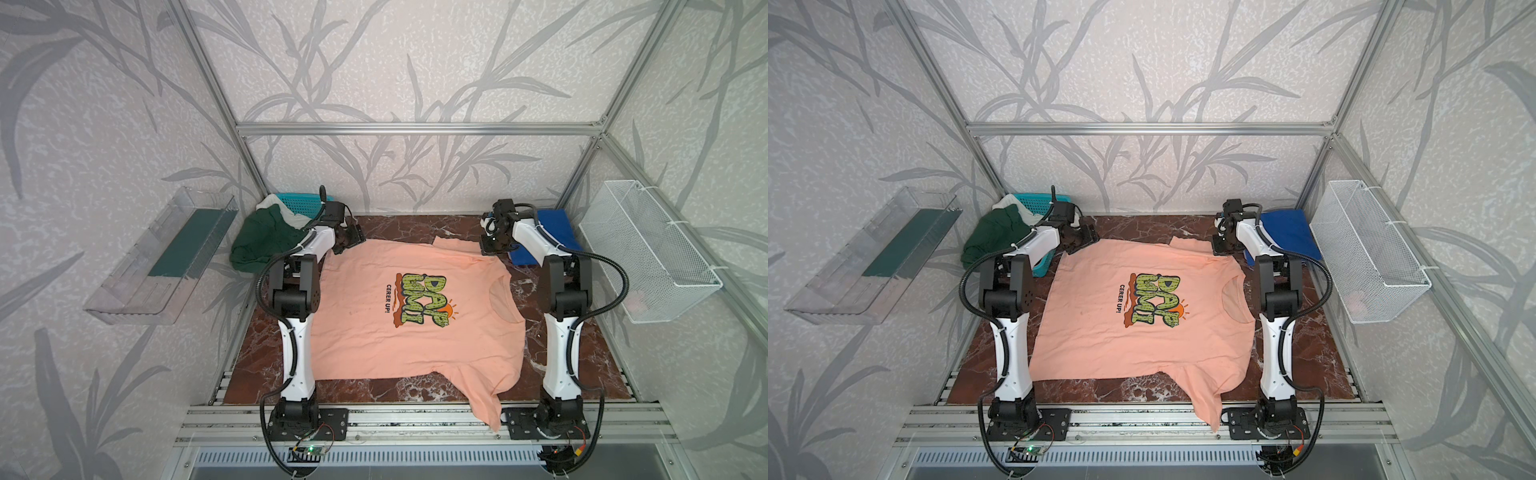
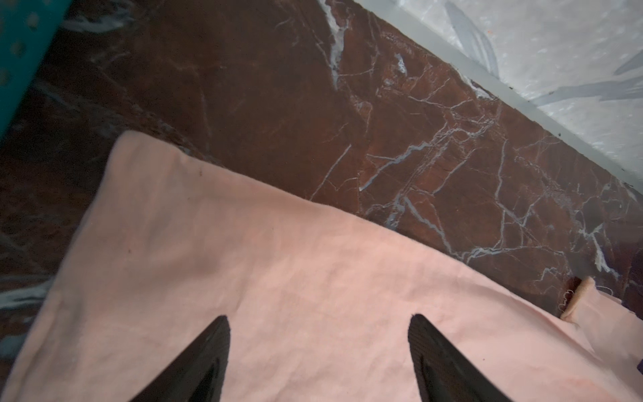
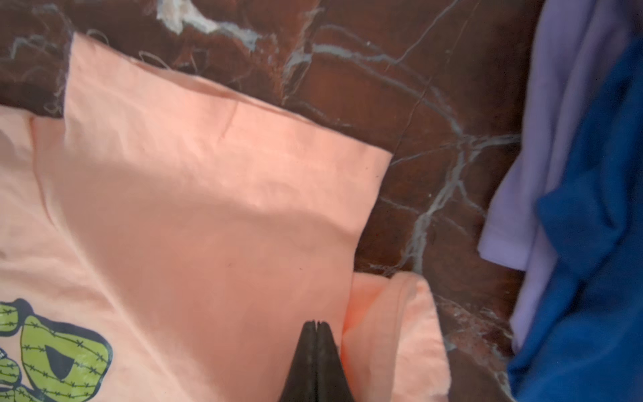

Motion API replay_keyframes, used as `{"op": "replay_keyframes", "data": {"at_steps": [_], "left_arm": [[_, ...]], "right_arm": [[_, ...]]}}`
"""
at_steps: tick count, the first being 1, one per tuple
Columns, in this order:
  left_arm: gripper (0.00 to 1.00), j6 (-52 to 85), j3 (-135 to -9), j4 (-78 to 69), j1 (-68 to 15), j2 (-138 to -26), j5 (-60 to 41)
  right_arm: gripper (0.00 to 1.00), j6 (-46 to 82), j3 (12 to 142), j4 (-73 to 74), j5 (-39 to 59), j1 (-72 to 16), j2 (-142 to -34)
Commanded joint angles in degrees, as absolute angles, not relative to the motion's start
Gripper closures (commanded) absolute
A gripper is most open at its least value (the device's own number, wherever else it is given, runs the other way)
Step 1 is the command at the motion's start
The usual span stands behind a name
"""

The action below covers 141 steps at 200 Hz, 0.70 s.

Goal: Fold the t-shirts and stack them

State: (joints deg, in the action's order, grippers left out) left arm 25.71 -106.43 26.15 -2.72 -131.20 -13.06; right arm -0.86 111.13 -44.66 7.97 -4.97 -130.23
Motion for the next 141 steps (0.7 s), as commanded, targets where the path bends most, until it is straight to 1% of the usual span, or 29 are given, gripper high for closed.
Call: {"op": "replay_keyframes", "data": {"at_steps": [1,41,94,141], "left_arm": [[0.19,24.4,-110.2,30.6,-2.3,-133.0,-10.8],[0.18,24.7,-112.3,30.4,-2.0,-135.1,-8.4],[0.18,25.0,-116.0,29.0,-1.5,-138.6,-8.7],[0.16,25.6,-119.8,27.9,-1.4,-141.3,-1.0]], "right_arm": [[1.0,1.2,110.8,-43.5,8.1,-3.8,-129.1],[1.0,2.3,112.8,-43.8,7.7,-2.9,-130.2],[1.0,2.9,112.5,-43.4,9.3,-1.5,-130.2],[1.0,3.1,113.8,-43.8,12.9,-1.1,-131.9]]}}
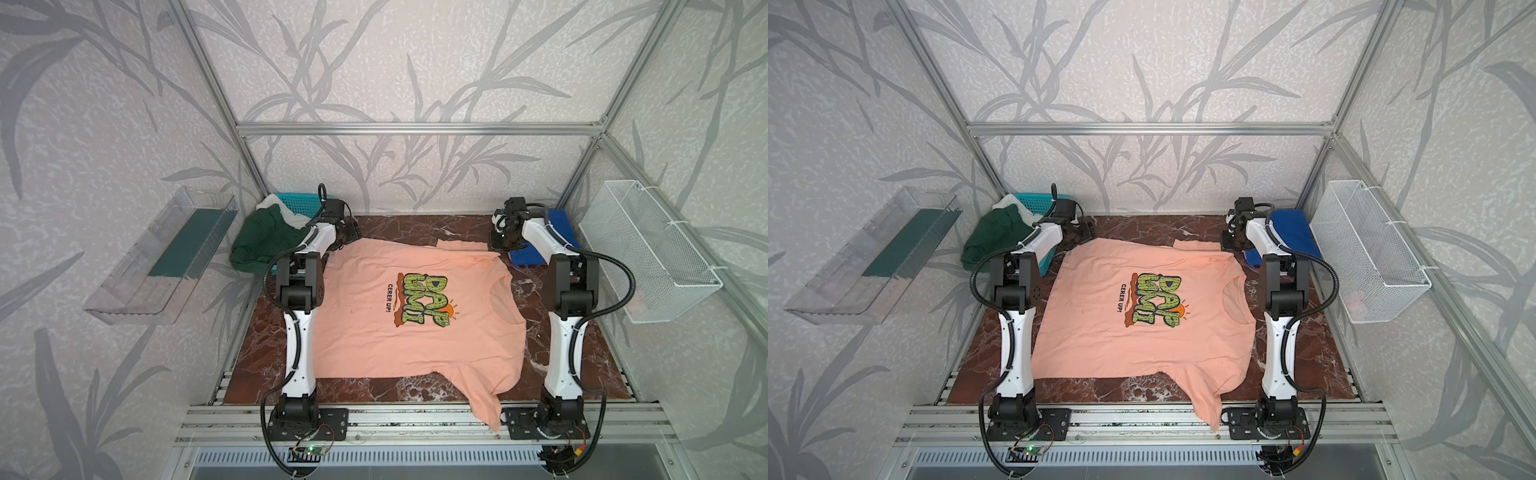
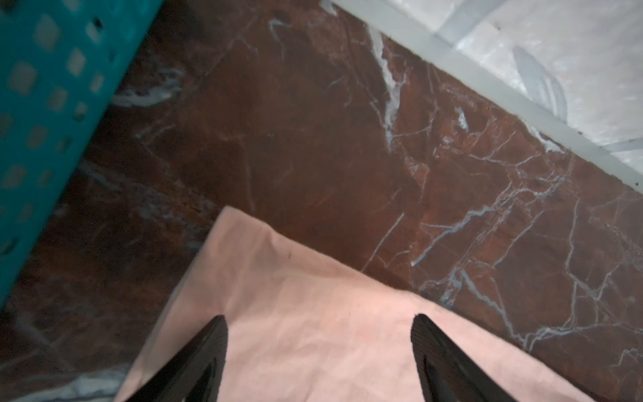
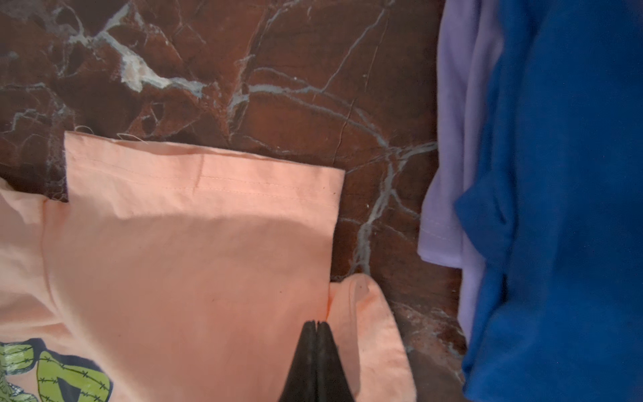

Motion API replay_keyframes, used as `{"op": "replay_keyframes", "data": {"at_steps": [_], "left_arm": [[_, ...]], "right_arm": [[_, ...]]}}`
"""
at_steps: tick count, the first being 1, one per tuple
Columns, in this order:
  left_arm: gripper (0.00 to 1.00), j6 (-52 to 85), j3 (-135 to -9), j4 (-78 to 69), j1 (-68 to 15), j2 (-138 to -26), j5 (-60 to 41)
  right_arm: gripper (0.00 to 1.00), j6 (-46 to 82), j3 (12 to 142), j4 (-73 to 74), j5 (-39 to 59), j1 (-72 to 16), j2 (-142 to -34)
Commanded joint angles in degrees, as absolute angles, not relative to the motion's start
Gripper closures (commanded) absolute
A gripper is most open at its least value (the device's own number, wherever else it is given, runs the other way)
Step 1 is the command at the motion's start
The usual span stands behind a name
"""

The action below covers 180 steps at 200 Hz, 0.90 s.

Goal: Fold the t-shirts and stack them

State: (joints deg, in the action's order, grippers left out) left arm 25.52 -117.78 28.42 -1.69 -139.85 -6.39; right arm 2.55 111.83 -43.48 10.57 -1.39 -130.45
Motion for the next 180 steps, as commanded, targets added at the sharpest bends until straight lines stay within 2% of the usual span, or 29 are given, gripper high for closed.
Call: {"op": "replay_keyframes", "data": {"at_steps": [1,51,131,156,180], "left_arm": [[0.16,25.5,-119.9,27.9,-1.4,-141.4,-0.9],[0.15,24.9,-120.8,27.3,-0.9,-143.4,0.7],[0.18,27.5,-123.8,29.9,0.6,-147.5,-5.6],[0.26,27.0,-124.7,31.3,0.6,-148.4,-6.6],[0.44,27.3,-124.8,32.3,0.7,-148.7,-7.1]], "right_arm": [[1.0,3.1,113.9,-43.8,13.0,-1.1,-132.0],[1.0,3.1,114.5,-43.5,15.3,-1.1,-132.6],[1.0,3.1,116.9,-44.5,17.5,-1.1,-134.7],[1.0,3.3,117.6,-44.6,17.9,-1.1,-135.2],[1.0,3.0,119.5,-45.7,18.5,-1.1,-136.3]]}}
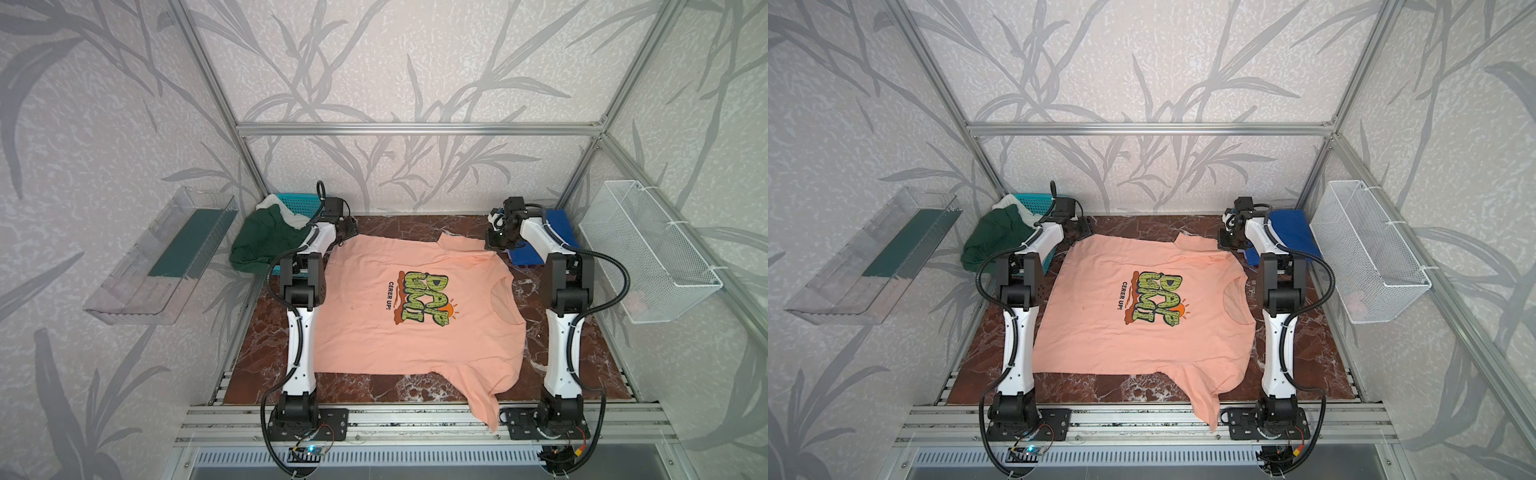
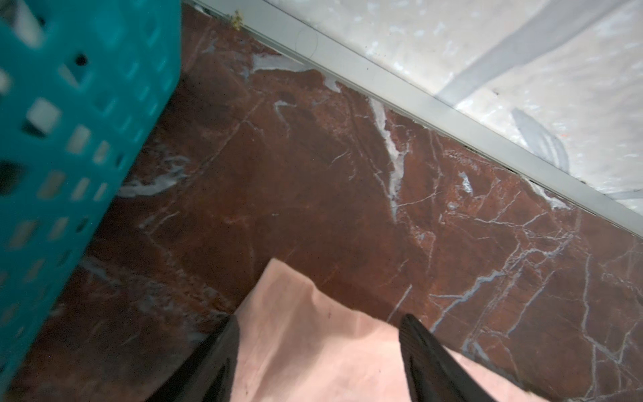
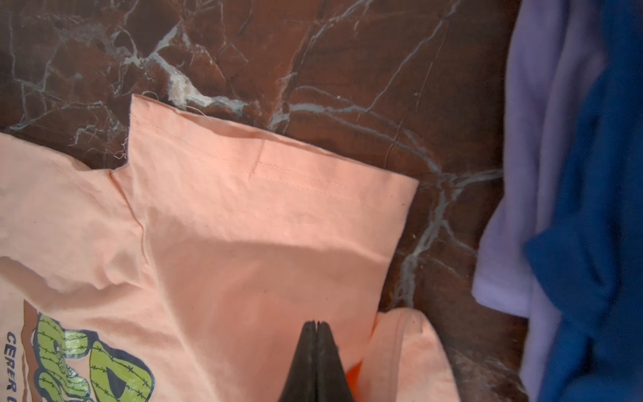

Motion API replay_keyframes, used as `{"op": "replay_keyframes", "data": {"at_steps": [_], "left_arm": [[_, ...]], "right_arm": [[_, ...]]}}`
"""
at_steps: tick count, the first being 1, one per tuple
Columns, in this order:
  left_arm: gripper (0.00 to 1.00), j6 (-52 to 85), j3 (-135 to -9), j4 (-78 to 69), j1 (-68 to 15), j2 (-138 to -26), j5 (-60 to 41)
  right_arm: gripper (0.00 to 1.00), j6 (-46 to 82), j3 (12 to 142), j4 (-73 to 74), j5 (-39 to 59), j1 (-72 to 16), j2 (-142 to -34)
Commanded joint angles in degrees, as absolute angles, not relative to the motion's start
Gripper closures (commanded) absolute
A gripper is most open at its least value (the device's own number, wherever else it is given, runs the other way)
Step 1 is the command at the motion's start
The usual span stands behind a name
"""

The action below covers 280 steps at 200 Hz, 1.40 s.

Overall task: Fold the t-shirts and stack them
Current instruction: 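Pinch the far shirt corner with the left gripper while the right gripper holds the sleeve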

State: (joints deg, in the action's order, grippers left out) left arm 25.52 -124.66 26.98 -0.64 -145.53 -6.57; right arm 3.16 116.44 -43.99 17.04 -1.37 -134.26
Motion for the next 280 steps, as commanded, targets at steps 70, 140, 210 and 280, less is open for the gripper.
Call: {"op": "replay_keyframes", "data": {"at_steps": [70,140,210,280], "left_arm": [[0.71,27.8,-127.8,35.9,1.0,-149.8,-6.6],[0.99,25.9,-132.5,39.6,1.0,-150.2,-6.6],[1.0,20.2,-131.7,42.8,0.9,-145.3,-1.9],[1.0,18.1,-127.0,40.6,0.4,-138.9,-1.5]], "right_arm": [[1.0,2.3,125.6,-48.9,19.3,-1.1,-138.8],[1.0,2.5,131.5,-51.5,20.5,-1.1,-140.7],[1.0,1.4,132.7,-50.6,20.7,-1.1,-138.9],[1.0,-0.1,130.5,-49.9,20.8,-1.1,-135.5]]}}
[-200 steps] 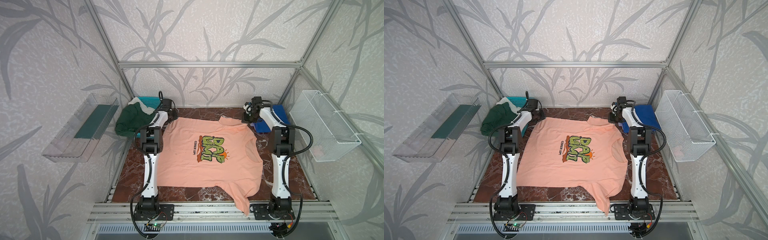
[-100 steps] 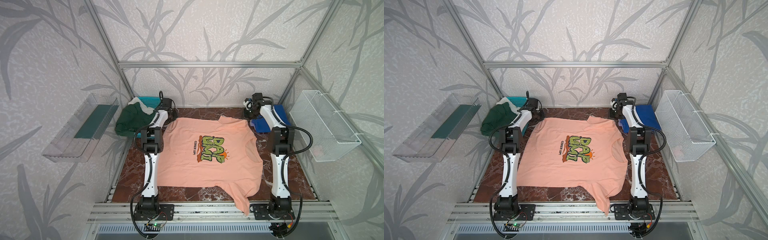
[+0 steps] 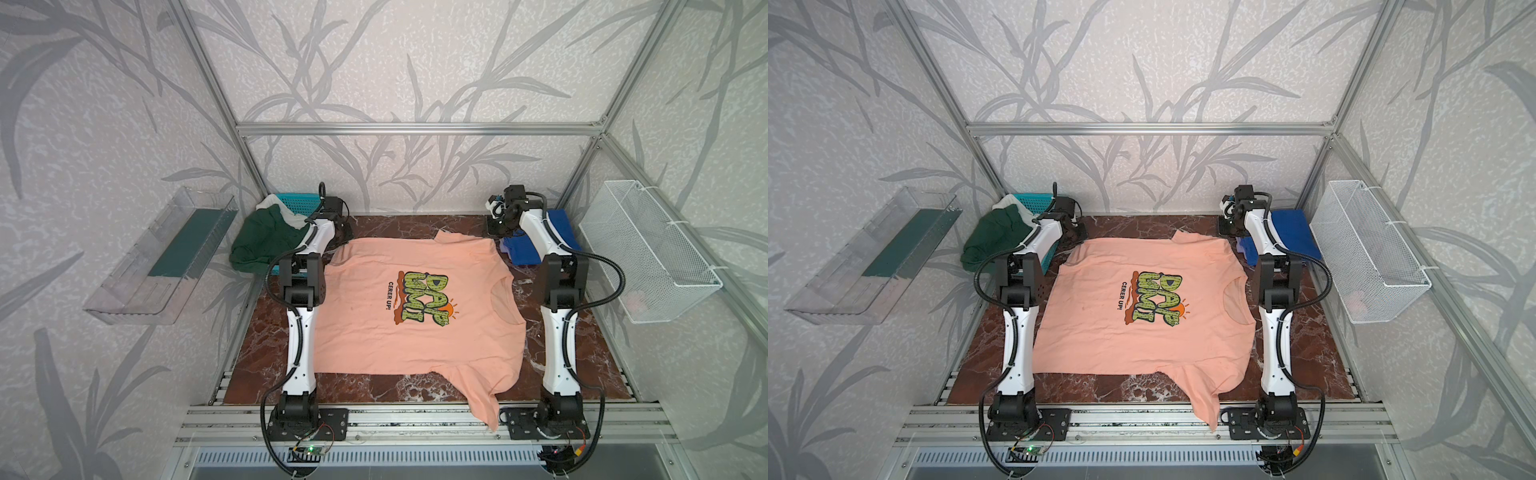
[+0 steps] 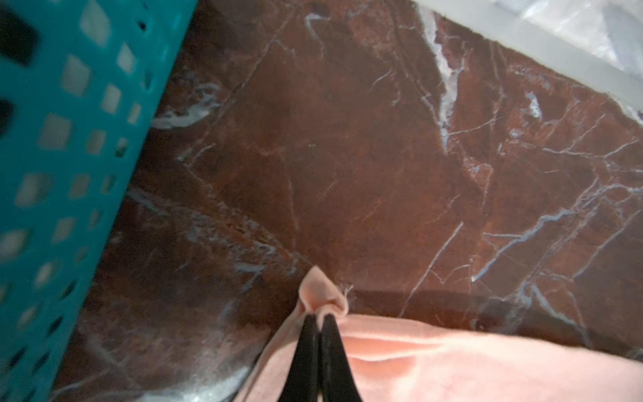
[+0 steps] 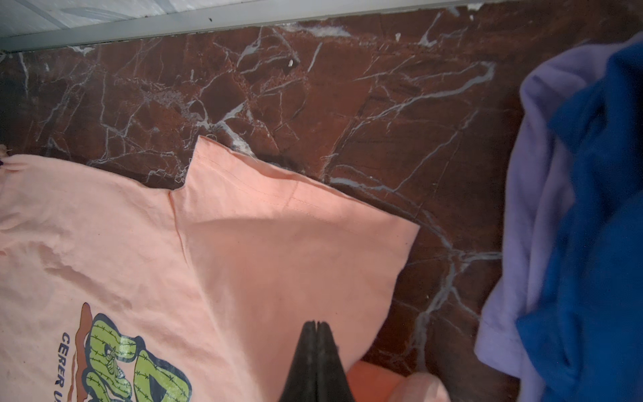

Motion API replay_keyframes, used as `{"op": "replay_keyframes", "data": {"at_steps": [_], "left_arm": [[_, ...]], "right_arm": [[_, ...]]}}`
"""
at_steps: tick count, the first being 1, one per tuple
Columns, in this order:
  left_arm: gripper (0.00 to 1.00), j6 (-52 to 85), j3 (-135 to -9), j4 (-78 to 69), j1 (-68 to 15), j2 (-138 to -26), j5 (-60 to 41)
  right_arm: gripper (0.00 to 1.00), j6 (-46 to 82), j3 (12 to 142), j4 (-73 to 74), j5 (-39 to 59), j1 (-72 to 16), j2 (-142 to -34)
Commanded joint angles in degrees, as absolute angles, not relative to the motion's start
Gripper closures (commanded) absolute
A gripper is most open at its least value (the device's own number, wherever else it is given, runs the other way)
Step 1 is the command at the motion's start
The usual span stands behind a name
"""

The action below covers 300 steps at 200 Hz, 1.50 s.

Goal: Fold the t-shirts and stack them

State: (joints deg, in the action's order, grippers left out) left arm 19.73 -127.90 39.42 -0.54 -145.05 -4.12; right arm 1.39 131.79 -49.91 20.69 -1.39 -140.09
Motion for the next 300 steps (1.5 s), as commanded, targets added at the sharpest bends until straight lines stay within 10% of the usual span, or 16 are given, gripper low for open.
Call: {"op": "replay_keyframes", "data": {"at_steps": [1,300], "left_arm": [[1.0,18.1,-126.8,40.6,0.4,-138.8,-1.5],[1.0,13.7,-97.6,20.3,-1.4,-121.0,3.6]], "right_arm": [[1.0,-0.2,130.3,-49.9,20.7,-1.1,-135.5],[1.0,2.0,102.2,-36.0,19.0,-0.9,-119.6]]}}
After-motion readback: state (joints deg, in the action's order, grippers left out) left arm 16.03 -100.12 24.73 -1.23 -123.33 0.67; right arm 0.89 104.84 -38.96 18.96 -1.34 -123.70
